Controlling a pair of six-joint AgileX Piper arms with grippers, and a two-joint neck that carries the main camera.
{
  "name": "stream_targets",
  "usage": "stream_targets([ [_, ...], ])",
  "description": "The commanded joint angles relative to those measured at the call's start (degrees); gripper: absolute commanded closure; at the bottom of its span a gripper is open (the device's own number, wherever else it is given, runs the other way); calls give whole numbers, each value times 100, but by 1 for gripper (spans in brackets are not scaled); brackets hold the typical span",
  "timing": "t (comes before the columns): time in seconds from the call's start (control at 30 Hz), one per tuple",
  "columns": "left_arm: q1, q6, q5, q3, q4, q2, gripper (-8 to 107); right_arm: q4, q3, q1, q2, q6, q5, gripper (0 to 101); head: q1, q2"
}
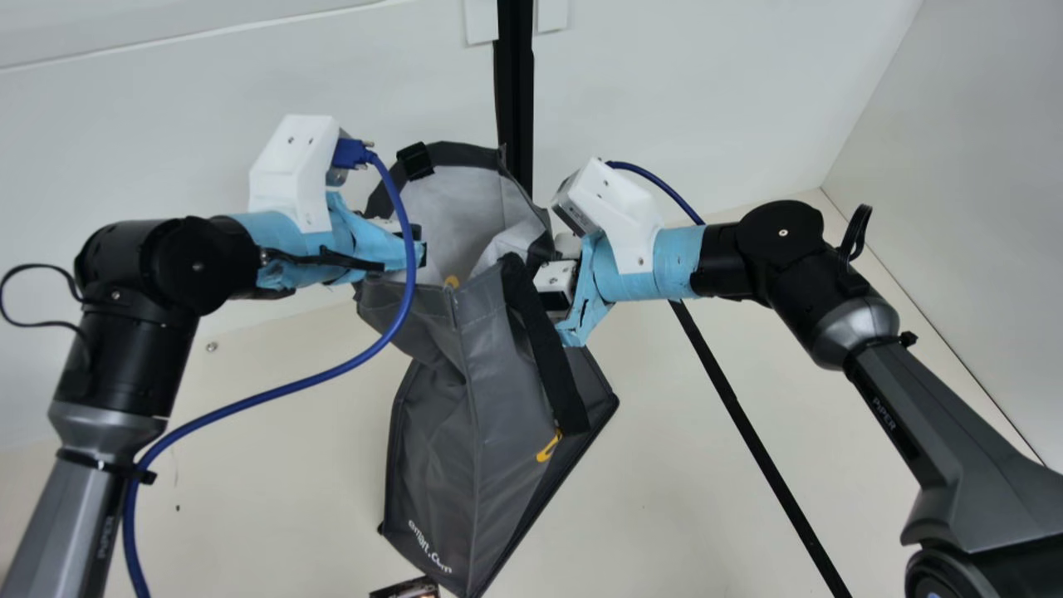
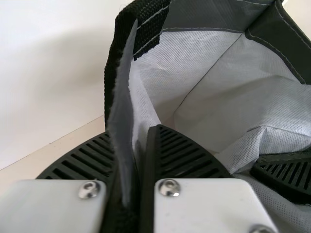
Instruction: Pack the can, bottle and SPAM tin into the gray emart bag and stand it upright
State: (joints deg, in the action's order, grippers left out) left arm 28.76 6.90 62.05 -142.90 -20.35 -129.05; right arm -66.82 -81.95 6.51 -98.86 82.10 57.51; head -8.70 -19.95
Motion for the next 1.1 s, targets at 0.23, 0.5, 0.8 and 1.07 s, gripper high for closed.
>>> stream_targets([
  [0.23, -9, 244, -585, 1162, -204, 815, 53, 0, 0, 0, 0, 0, 10, 101, -130, -5],
  [0.5, -203, 558, -1108, 2146, -503, 1656, 27, 0, 0, 0, 0, 0, 10, 101, -130, -5],
  [0.8, -635, 880, -1608, 3315, -886, 2626, 9, 0, 0, 0, 0, 0, 10, 101, -130, -5],
  [1.07, -1147, 1191, -1909, 4318, -1328, 3454, 9, 0, 0, 0, 0, 0, 10, 101, -130, -5],
])
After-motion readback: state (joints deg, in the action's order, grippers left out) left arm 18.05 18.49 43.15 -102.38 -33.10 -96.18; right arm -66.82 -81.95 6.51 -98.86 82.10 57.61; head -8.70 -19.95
